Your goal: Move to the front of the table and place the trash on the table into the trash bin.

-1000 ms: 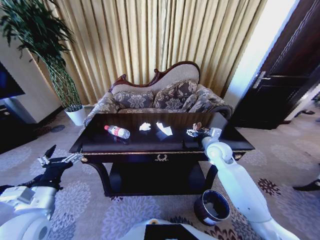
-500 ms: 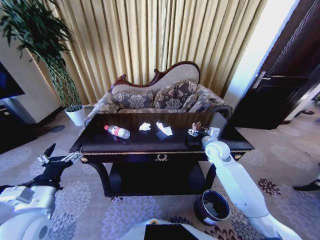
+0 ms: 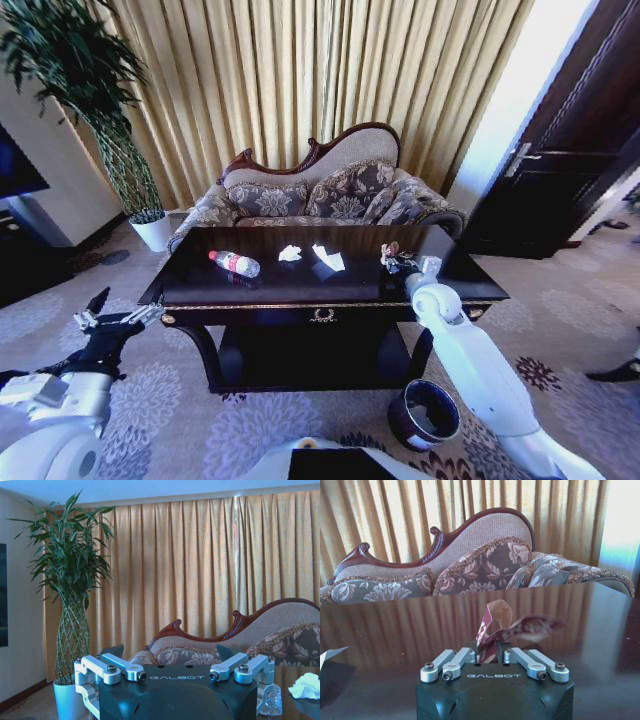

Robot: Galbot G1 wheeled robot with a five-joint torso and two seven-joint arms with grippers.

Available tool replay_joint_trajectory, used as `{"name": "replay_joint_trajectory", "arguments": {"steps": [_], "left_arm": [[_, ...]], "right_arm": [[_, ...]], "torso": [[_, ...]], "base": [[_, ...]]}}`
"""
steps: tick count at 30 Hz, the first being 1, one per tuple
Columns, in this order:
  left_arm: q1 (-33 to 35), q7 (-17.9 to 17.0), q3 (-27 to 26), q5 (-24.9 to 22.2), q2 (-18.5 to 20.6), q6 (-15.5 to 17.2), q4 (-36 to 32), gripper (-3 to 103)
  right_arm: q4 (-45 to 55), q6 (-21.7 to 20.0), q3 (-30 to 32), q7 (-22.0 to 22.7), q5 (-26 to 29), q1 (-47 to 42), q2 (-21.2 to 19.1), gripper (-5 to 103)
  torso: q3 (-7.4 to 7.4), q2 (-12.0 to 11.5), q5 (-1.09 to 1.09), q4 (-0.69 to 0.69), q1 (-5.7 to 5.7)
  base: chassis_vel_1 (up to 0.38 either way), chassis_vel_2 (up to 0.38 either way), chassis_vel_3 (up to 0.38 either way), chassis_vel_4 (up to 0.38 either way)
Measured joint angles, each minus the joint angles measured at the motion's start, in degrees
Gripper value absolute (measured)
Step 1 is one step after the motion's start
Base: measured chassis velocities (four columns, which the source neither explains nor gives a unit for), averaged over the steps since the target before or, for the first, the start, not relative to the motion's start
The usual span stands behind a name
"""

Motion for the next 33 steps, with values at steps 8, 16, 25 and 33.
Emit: {"name": "replay_joint_trajectory", "arguments": {"steps": [8,16,25,33], "left_arm": [[0.3,0.1,-0.2,0.0,-0.3,-0.2,-0.2,100],[0.3,0.1,-0.6,-0.1,-0.4,-0.4,-0.5,100],[0.2,-0.1,-0.7,-0.4,-1.5,-1.1,-0.7,100],[0.4,-0.7,-2.5,-2.5,-0.8,-0.9,-0.8,100]], "right_arm": [[0.7,0.1,0.5,0.0,0.0,-0.7,0.0,1],[7.1,5.3,3.4,-3.8,0.2,-4.7,-0.9,0],[17.4,10.5,9.8,-9.4,-0.6,-14.6,-1.0,0],[22.1,13.3,11.8,-10.9,-8.4,-22.4,1.7,0]], "torso": [[0.0,0.0,0.0,0.0,0.0],[0.0,0.0,0.0,0.01,0.0],[-0.01,0.0,0.0,0.0,-0.01],[-0.01,0.0,0.0,0.01,-0.01]], "base": [[0.0,0.0,0.0,0.0],[0.0,0.0,0.0,0.0],[0.0,0.0,0.0,0.0],[0.0,0.0,0.0,0.0]]}}
